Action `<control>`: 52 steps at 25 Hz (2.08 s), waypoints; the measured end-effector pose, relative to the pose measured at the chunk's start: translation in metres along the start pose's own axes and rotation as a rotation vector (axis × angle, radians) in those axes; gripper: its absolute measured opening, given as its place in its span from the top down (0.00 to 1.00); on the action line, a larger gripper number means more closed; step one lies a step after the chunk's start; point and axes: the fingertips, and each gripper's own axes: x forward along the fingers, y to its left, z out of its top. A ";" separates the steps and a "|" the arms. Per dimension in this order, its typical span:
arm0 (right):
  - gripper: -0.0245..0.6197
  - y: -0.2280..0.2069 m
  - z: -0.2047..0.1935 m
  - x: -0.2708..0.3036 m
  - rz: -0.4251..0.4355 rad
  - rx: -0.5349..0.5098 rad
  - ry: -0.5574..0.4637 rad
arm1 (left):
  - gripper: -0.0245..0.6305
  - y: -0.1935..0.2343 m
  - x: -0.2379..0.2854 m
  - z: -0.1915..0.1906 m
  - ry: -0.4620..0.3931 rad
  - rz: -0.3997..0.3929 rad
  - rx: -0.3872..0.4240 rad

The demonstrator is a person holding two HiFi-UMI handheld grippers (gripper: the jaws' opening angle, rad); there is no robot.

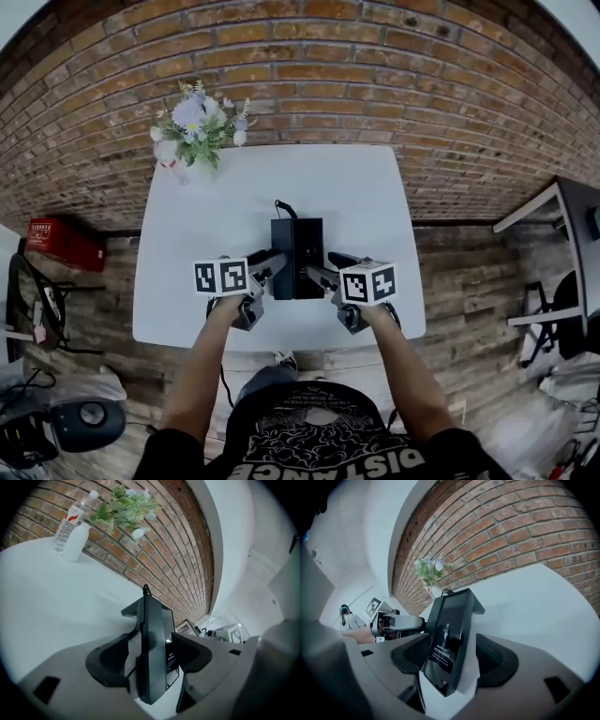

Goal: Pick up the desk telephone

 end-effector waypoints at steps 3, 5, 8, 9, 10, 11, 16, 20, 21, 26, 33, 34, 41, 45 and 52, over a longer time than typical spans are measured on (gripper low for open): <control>0.52 -0.003 -0.004 0.011 0.001 0.023 0.033 | 0.55 0.002 0.009 0.002 0.025 -0.049 -0.011; 0.52 -0.005 -0.007 0.017 0.000 0.039 0.048 | 0.55 0.000 0.015 -0.002 0.057 -0.081 -0.003; 0.51 -0.007 -0.009 0.025 0.007 0.093 0.053 | 0.55 -0.001 0.021 -0.005 0.095 -0.110 0.001; 0.51 -0.007 -0.010 0.028 0.014 0.112 0.054 | 0.55 -0.001 0.023 -0.005 0.103 -0.118 -0.003; 0.51 -0.006 -0.010 0.029 0.020 0.125 0.053 | 0.55 -0.001 0.024 -0.006 0.110 -0.126 -0.006; 0.51 -0.006 -0.010 0.030 0.024 0.131 0.052 | 0.55 -0.002 0.026 -0.006 0.117 -0.135 -0.006; 0.51 -0.003 -0.009 0.033 0.042 0.140 0.058 | 0.55 -0.007 0.032 -0.005 0.150 -0.179 -0.015; 0.51 0.000 -0.009 0.037 0.054 0.149 0.058 | 0.59 -0.004 0.033 -0.005 0.160 -0.170 -0.011; 0.51 0.000 -0.009 0.037 0.057 0.152 0.056 | 0.61 -0.003 0.033 -0.005 0.163 -0.162 -0.011; 0.51 0.000 -0.008 0.036 0.072 0.166 0.039 | 0.66 -0.002 0.034 -0.005 0.165 -0.150 -0.031; 0.53 -0.004 -0.010 0.036 0.088 0.192 0.028 | 0.67 -0.001 0.035 -0.006 0.120 -0.130 -0.050; 0.53 -0.003 -0.010 0.036 0.090 0.194 0.028 | 0.67 -0.001 0.035 -0.006 0.113 -0.127 -0.052; 0.55 -0.003 -0.006 0.036 0.112 0.211 0.020 | 0.67 -0.003 0.032 -0.001 0.052 -0.114 -0.054; 0.55 0.001 0.003 0.035 0.122 0.191 0.002 | 0.67 -0.006 0.028 0.007 0.007 -0.112 -0.061; 0.55 0.008 0.037 0.025 0.131 0.117 -0.058 | 0.67 -0.024 0.022 0.037 -0.066 -0.117 -0.009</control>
